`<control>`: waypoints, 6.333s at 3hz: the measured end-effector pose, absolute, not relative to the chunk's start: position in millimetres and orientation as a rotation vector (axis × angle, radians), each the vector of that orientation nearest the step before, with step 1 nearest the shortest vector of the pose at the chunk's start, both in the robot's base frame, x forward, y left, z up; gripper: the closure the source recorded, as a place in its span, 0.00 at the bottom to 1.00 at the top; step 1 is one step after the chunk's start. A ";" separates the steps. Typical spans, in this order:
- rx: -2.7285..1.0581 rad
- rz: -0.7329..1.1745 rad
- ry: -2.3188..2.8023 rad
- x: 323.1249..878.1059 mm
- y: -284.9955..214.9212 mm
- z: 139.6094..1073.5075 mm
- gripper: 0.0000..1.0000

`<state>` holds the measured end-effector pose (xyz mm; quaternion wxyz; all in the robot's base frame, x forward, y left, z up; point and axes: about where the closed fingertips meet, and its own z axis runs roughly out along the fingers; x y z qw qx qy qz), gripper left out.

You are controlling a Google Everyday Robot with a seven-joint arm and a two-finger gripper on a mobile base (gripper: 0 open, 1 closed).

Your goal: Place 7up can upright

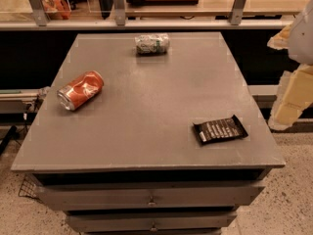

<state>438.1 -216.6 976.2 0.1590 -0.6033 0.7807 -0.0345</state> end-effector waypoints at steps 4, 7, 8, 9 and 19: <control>-1.769 0.120 1.840 677.9 -10.5 915.6 0.00; -1.576 0.139 1.916 806.8 30.2 894.9 0.00; -1.567 0.015 2.041 827.3 29.7 873.4 0.00; -1.620 -0.065 2.113 830.0 32.0 855.3 0.00; -1.081 0.810 2.001 736.9 -118.1 944.0 1.00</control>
Offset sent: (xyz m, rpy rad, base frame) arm 0.1621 0.1469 -0.0534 0.1613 -0.1336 0.1411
